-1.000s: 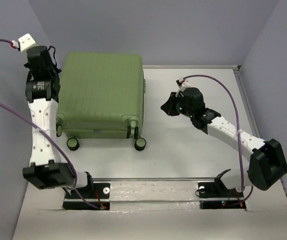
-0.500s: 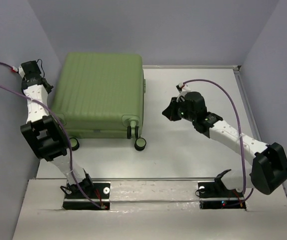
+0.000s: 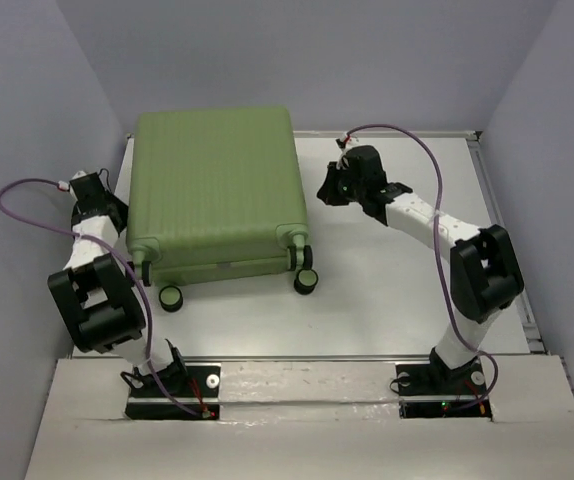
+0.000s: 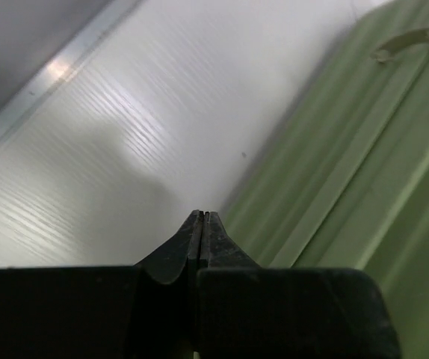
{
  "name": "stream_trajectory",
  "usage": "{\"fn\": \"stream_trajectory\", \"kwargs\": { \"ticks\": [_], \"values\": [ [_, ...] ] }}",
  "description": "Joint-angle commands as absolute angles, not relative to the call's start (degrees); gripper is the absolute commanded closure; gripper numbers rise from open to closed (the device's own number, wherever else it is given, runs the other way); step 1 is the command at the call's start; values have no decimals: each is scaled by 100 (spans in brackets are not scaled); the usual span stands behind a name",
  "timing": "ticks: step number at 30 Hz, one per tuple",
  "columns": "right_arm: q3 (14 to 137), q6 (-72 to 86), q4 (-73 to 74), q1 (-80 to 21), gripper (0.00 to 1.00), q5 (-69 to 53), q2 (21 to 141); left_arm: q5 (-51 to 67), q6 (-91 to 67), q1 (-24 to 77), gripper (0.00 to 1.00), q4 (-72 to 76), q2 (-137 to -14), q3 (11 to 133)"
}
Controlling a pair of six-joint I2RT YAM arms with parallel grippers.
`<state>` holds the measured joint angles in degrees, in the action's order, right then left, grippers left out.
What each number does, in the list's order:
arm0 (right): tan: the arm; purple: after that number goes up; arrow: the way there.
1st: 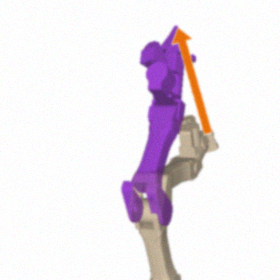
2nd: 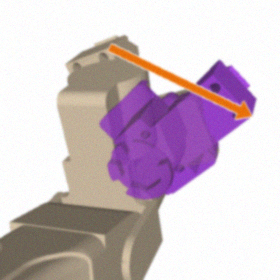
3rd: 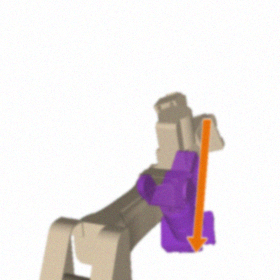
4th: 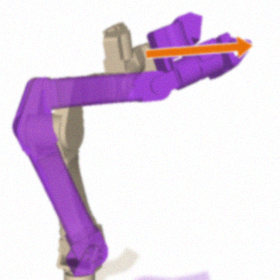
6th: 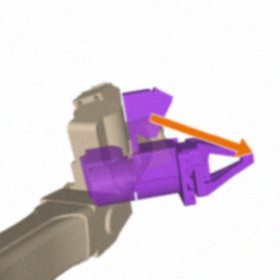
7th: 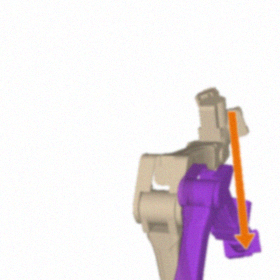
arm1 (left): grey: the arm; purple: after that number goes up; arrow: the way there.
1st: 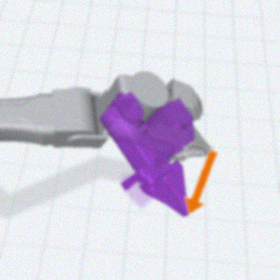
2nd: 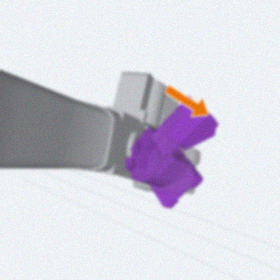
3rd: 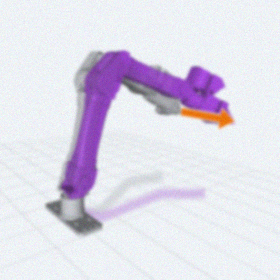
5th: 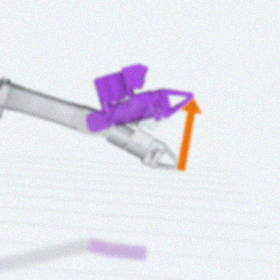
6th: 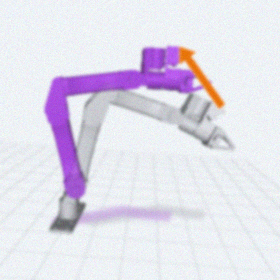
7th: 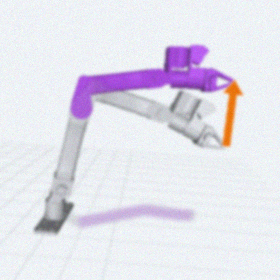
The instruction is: Pack the luggage
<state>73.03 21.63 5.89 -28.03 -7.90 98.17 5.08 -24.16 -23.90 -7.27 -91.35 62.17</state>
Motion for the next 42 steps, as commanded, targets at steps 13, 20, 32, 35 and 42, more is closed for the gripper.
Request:
{"fn": "stream_trajectory", "kwargs": {
  "ticks": [13, 20, 32, 35, 42],
  "values": [
    [10131, 1213, 1273, -2215, 91, -2074, 11697, 1486, -4006, 1580, 94, -589, -6497, 3455],
    [11593, 1273, 2399, -1724, 26, -793, 11717, -1091, -3614, 2197, 94, -2325, -4573, 4285],
    [9048, 1502, 1926, -1756, 93, -1106, 8409, -2506, -2373, 2171, 93, -1584, -5515, 7363],
    [7360, 1931, 1372, -2038, 93, -1265, 7108, -2050, -2312, 1927, 93, -1285, -6551, 8128],
    [5099, 2302, 1624, -3005, 93, -1477, 5443, -528, -2312, 590, 94, -1589, -9137, 10322]
  ]
}}
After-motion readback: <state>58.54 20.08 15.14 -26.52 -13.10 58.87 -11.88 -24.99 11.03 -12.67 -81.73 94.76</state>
